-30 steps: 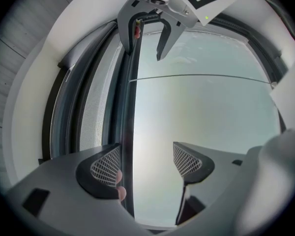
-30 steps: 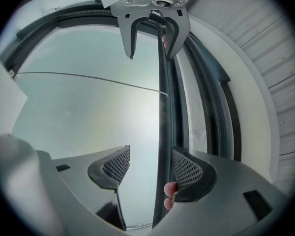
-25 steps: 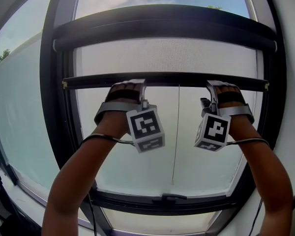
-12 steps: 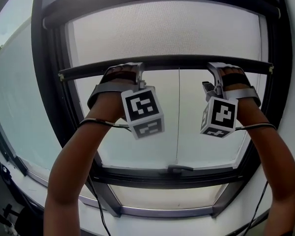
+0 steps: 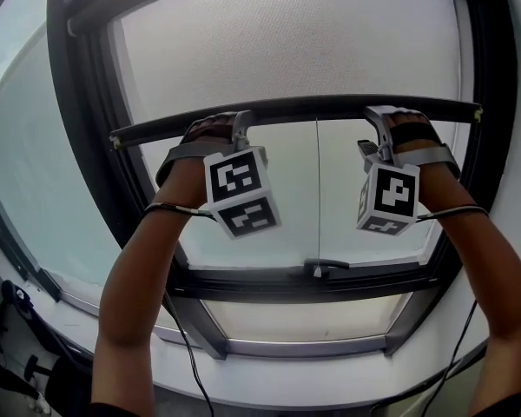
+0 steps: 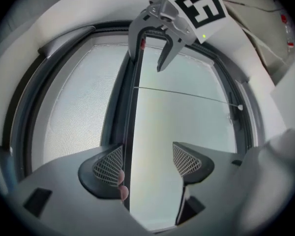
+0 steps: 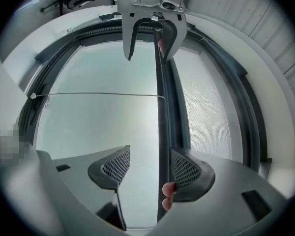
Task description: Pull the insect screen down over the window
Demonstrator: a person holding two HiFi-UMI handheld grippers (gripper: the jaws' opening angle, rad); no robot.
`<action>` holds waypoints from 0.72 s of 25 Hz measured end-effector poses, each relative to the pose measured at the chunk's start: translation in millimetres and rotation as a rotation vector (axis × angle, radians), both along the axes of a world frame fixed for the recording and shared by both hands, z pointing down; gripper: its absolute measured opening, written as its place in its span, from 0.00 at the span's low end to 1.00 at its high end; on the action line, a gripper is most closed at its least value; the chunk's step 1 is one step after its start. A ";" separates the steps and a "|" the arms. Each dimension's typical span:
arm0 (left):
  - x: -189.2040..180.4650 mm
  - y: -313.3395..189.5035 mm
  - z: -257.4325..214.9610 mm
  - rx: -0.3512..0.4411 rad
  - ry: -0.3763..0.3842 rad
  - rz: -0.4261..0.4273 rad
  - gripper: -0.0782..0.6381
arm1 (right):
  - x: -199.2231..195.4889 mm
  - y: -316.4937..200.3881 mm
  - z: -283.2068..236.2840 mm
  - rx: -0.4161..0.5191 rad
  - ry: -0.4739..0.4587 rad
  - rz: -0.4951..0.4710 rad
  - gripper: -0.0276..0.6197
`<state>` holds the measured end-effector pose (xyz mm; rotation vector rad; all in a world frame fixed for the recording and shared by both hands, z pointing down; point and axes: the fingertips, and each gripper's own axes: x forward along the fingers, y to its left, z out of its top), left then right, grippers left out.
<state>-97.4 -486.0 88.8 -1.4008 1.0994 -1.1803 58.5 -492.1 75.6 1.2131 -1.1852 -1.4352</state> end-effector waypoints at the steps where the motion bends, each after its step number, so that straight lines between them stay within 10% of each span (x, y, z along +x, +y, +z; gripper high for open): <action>1: 0.4 1.3 5.7 -0.015 0.013 0.009 0.56 | -0.3 0.7 6.0 -0.010 -0.001 -0.004 0.42; 18: 0.4 10.4 47.4 -0.135 0.009 0.011 0.56 | -0.3 7.0 45.4 -0.123 -0.005 -0.018 0.42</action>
